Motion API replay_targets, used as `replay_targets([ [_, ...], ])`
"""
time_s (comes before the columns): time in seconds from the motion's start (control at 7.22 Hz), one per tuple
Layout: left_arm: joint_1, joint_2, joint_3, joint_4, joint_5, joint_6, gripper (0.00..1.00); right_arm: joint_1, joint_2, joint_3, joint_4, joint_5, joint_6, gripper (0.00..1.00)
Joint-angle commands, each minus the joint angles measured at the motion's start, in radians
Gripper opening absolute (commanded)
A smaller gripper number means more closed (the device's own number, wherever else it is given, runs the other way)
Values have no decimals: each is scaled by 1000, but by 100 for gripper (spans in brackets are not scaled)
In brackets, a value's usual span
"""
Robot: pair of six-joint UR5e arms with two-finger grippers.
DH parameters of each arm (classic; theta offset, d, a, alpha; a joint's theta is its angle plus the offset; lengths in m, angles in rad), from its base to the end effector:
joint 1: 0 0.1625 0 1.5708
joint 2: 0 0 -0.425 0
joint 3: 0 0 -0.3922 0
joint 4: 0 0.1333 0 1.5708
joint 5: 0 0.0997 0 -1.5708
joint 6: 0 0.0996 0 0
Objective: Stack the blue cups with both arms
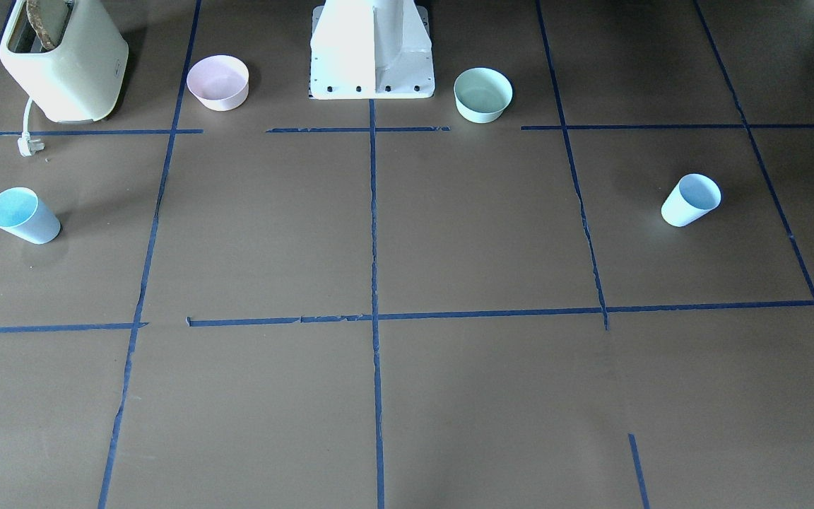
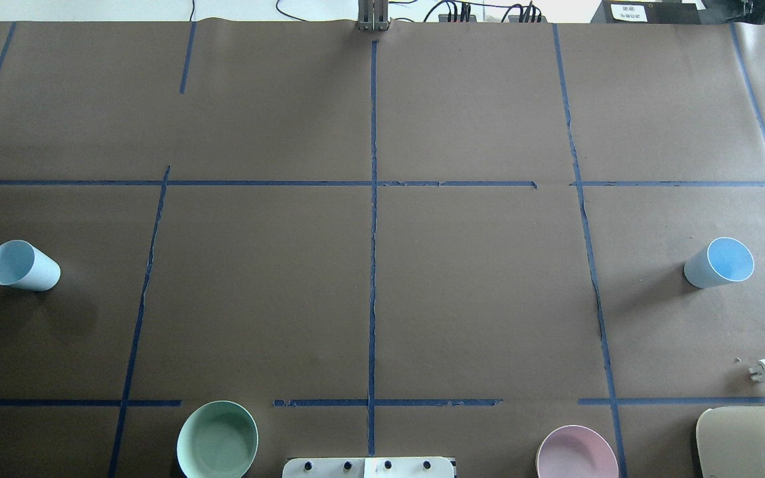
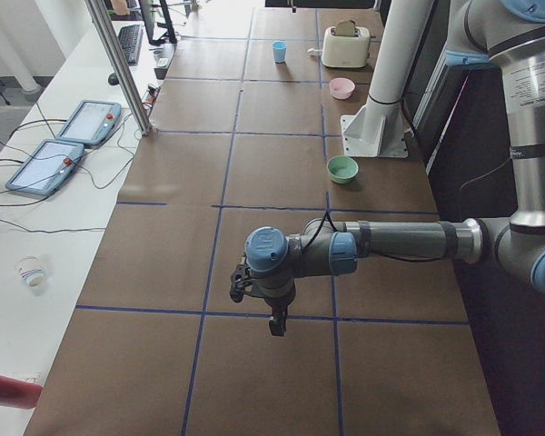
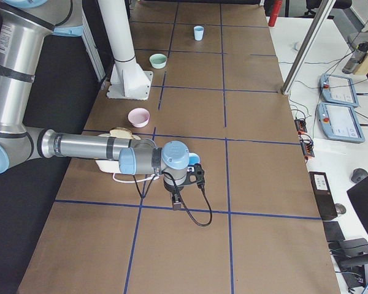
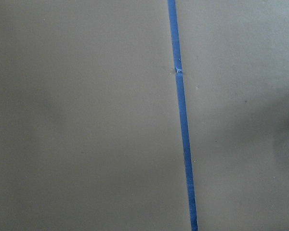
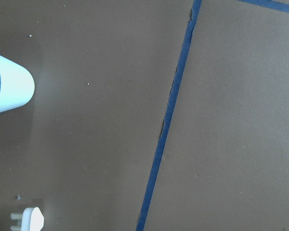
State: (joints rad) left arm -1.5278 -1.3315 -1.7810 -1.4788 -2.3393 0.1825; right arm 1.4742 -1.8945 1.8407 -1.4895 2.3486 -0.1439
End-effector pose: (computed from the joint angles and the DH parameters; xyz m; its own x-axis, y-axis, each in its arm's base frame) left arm -0.0476 -0.3840 0.6699 0.7022 0.1279 -0.7004 -0.1730 0.9849 0.0064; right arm 0.0286 -0.3625 0.6547 0.6861 -0.2297 0.6903 0.1968 0.9721 0.1278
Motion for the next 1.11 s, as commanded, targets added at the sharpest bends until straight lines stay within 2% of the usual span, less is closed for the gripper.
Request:
replay_targets([
  [0.0,0,0,-2,-2,2,0,100,0,0,0,0,0,0,100],
  [0.55,2,-8,-51,-2,-5,-9,100,-2,2,0,2,1,0,100],
  [0.83,2,-122,-67,-32,1,-9,100,-3,2,0,2,1,0,100],
  [0.97,2,-136,-64,-37,-8,-14,100,-5,2,0,2,3,0,100],
])
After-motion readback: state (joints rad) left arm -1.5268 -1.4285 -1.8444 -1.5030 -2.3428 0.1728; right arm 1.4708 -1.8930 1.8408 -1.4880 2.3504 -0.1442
